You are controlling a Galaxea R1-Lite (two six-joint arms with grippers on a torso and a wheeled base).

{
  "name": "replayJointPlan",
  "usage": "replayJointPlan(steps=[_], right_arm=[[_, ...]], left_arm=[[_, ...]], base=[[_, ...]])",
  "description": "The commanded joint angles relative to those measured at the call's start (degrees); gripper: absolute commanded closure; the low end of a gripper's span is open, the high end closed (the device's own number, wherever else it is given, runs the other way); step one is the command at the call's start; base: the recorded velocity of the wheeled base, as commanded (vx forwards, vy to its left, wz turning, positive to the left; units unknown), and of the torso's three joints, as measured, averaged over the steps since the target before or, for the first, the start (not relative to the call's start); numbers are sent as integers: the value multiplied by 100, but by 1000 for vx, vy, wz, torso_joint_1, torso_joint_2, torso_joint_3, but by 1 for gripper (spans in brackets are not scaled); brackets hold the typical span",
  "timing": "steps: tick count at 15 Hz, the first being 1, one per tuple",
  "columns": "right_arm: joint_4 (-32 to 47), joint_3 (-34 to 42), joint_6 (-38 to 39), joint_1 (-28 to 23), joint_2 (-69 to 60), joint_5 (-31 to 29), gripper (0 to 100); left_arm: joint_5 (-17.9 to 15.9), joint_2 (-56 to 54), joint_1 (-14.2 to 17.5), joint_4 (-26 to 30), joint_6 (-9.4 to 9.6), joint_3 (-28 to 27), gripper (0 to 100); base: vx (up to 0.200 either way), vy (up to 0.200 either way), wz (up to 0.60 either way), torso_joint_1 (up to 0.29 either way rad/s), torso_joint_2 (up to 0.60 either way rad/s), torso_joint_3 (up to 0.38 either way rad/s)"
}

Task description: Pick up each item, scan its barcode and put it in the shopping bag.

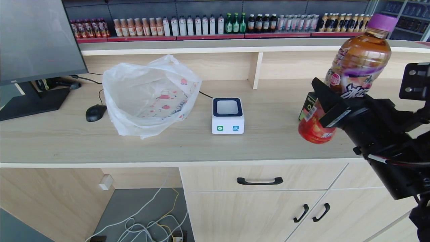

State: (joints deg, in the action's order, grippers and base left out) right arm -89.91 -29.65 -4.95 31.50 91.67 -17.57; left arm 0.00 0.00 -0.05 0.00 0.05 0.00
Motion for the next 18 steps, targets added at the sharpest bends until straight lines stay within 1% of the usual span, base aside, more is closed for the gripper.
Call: replayJointPlan(steps=[1, 2, 4, 9, 15, 18], right_arm=[[-9, -76, 3, -21, 123, -28, 100], [-9, -67, 20, -48, 149, -45, 100], [-9, -111, 12, -329, 211, -89, 100], [-9, -208, 29, -355, 307, -98, 100], [-9, -208, 108, -267, 263, -63, 100], [-9, -296, -41, -302, 272, -89, 100]], left_arm=[[0, 0, 5, 0, -5, 0, 0], [0, 0, 5, 0, -5, 0, 0], [0, 0, -4, 0, -14, 0, 0], [0, 0, 5, 0, -14, 0, 0], [0, 0, 5, 0, -5, 0, 0], [0, 0, 5, 0, -5, 0, 0]], base=[[0, 200, 0, -12, 2, 7], [0, 200, 0, 12, 2, 7], [0, 200, 0, 17, 2, -2], [0, 200, 0, 5, 1, 2], [0, 0, 0, 0, 0, 0], [0, 0, 0, 0, 0, 0]])
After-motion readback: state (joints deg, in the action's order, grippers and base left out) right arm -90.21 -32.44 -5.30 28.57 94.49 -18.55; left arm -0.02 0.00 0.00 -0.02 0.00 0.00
